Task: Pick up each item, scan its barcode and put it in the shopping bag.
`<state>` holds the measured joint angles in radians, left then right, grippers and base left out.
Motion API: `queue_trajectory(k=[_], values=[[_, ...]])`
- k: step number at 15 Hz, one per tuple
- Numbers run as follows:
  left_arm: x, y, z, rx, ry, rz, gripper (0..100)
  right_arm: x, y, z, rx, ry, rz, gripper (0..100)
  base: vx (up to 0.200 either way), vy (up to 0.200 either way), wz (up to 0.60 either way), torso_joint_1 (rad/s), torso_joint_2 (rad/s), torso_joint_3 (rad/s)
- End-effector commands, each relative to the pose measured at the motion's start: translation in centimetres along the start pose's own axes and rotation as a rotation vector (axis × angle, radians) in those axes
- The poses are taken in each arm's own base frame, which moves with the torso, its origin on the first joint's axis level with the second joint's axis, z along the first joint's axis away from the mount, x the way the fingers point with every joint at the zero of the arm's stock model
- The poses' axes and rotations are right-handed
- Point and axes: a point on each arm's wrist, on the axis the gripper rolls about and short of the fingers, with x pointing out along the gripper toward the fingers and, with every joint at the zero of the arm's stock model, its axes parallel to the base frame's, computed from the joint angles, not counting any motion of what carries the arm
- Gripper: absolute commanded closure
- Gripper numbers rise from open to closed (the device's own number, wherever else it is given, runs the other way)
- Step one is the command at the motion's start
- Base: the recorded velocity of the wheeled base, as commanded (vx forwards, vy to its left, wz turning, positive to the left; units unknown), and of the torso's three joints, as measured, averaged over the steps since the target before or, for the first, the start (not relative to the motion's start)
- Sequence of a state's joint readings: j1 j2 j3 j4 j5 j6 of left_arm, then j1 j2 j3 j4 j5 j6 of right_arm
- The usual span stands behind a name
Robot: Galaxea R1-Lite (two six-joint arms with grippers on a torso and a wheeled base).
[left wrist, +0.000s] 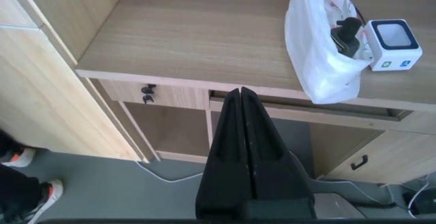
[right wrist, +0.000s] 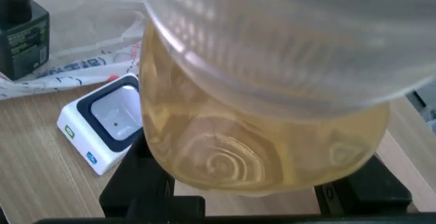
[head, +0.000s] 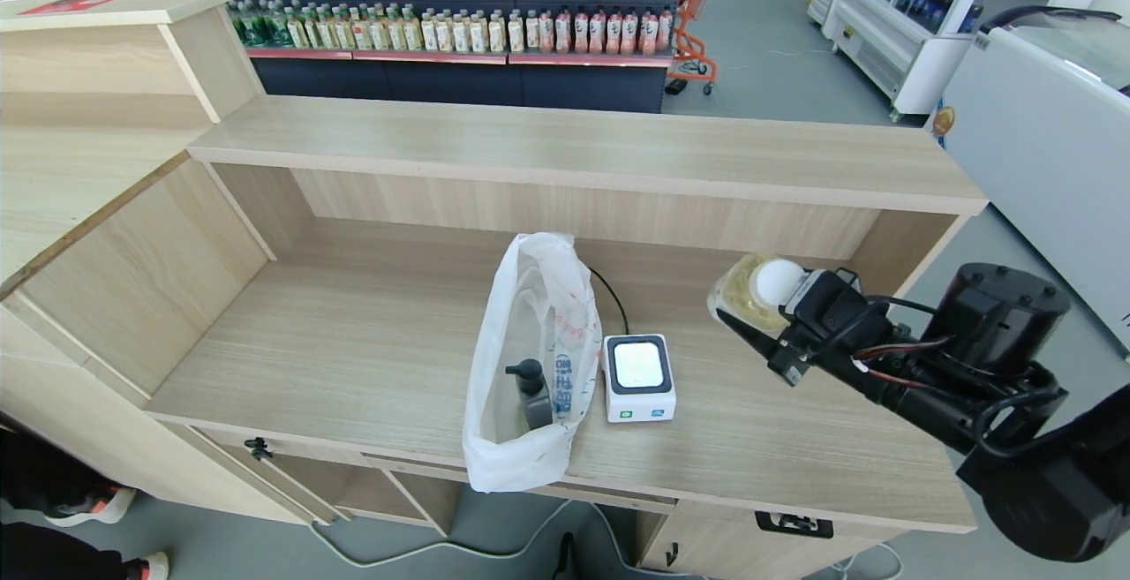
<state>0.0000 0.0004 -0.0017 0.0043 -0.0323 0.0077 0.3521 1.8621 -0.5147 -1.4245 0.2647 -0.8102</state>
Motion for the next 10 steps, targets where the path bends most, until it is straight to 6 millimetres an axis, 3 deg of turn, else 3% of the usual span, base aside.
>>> queue_trajectory(k=[1, 7, 10], values=[[0.0, 0.0, 0.0, 0.000, 0.000, 0.000, 100, 2.0, 1.4, -1.6, -0.001, -0.051, 0.039, 100, 0.000, 0.000, 0.00, 0.000, 0.00, 0.000], [0.0, 0.0, 0.0, 0.000, 0.002, 0.000, 100, 4.2, 3.5, -4.4, 0.007, -0.102, 0.122, 100, 0.000, 0.000, 0.00, 0.000, 0.00, 0.000], [0.0, 0.0, 0.0, 0.000, 0.000, 0.000, 100, 5.2, 3.5, -4.5, 0.020, -0.141, 0.132, 100, 0.000, 0.000, 0.00, 0.000, 0.00, 0.000]])
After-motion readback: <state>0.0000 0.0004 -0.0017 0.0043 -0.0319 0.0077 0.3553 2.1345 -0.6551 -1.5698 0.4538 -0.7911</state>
